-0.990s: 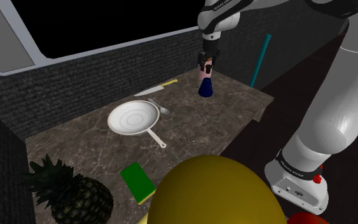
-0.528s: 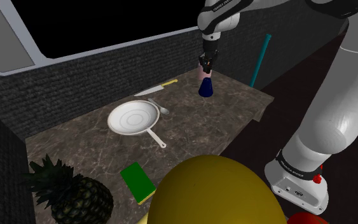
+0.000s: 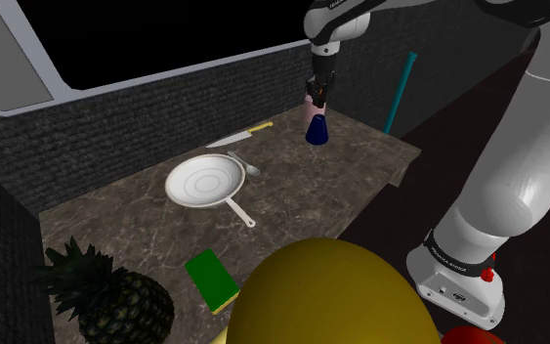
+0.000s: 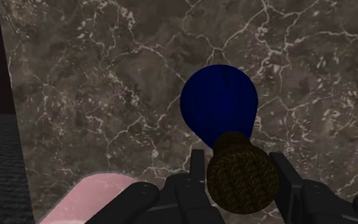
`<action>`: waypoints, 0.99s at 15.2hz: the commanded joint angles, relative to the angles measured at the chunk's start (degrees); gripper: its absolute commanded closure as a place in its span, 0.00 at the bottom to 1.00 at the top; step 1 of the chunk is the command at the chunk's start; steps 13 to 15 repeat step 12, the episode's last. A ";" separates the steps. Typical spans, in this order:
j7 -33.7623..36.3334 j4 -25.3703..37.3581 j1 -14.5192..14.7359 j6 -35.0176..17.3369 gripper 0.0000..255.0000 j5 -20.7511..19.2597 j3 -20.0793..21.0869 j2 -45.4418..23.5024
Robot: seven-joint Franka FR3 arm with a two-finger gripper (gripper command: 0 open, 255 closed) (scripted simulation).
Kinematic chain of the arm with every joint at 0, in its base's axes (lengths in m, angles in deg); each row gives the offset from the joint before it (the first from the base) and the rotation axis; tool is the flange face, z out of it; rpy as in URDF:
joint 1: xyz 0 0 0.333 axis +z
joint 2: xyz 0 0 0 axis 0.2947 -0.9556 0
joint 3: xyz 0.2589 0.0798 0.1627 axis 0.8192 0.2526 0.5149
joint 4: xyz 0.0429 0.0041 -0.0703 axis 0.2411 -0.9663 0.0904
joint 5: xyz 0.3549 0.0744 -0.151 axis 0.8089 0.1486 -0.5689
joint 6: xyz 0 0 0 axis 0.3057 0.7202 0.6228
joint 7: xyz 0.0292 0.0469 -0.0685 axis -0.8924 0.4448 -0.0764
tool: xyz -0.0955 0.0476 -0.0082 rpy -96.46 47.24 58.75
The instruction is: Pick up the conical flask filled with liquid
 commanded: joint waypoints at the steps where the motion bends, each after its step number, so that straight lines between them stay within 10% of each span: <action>1: 0.05 0.92 0.01 1.52 1.00 -0.14 -0.03 0.63; 15: 0.20 5.94 0.09 8.22 1.00 -0.51 -0.04 2.34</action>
